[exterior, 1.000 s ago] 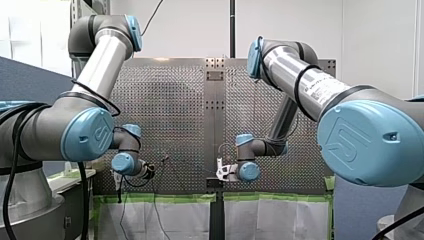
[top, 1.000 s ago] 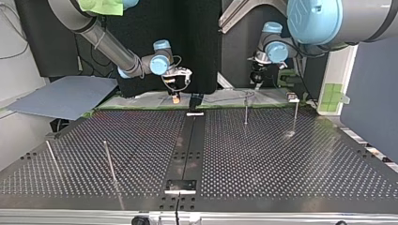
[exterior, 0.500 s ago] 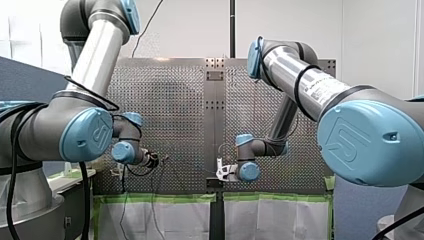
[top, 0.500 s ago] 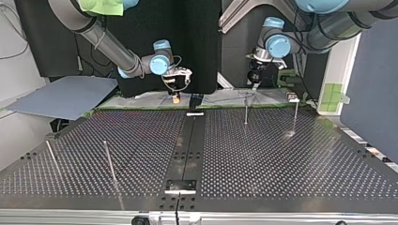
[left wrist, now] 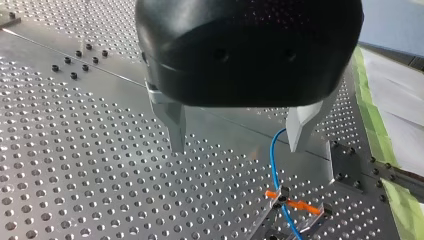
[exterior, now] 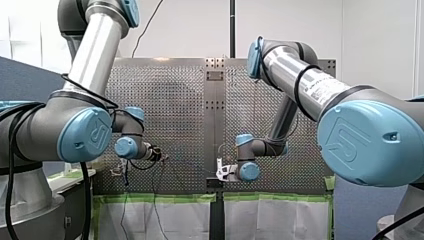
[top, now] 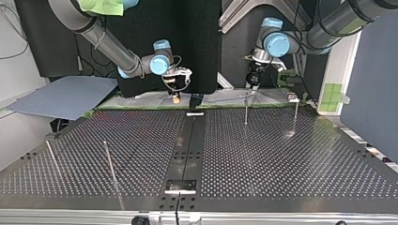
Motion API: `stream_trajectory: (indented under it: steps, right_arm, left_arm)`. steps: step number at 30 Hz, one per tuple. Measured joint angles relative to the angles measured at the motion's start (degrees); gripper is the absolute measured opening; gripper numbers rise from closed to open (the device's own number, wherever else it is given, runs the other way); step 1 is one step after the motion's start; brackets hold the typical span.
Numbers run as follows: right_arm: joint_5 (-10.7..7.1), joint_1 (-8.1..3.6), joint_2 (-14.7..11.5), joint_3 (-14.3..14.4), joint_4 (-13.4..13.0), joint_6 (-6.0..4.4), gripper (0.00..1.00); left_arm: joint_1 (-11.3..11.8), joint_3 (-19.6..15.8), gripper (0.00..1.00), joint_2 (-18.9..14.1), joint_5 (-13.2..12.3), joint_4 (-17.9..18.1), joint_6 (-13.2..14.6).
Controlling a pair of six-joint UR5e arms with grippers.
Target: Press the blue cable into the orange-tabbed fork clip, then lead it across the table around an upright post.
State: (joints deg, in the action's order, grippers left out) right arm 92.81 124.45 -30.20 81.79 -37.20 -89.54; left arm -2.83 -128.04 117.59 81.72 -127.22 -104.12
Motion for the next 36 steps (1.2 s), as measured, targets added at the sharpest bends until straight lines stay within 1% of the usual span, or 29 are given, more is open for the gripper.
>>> stream_trajectory:
  steps: [4,7,12,20,28,33,36]
  right_arm:
    - [0.01,-0.01,0.0,0.0,0.0,-0.02,0.00]
    - [-0.03,-0.02,0.0,0.0,0.0,0.05,0.00]
    - [-0.07,-0.03,0.0,0.0,0.0,0.12,0.00]
    - [-0.08,-0.01,0.0,0.0,0.0,0.14,0.00]
    - [-0.10,-0.03,0.0,0.0,0.0,0.14,0.00]
    - [-0.10,-0.04,0.0,0.0,0.0,0.20,0.00]
    - [-0.09,-0.03,0.0,0.0,-0.1,0.27,0.00]
  left_arm:
    - [-0.2,0.0,1.00,0.2,0.7,0.1,0.1]
    - [-0.5,0.2,1.00,1.2,1.9,0.8,0.8]
    - [-0.7,0.7,1.00,3.7,4.3,1.7,2.6]
    - [-0.8,1.2,1.00,7.7,5.2,1.8,3.2]
    - [-1.0,1.5,1.00,8.4,5.2,1.8,4.0]
    - [-1.2,2.2,1.00,8.4,5.7,1.5,6.2]
    - [-1.3,2.4,1.00,8.4,6.6,1.5,7.7]
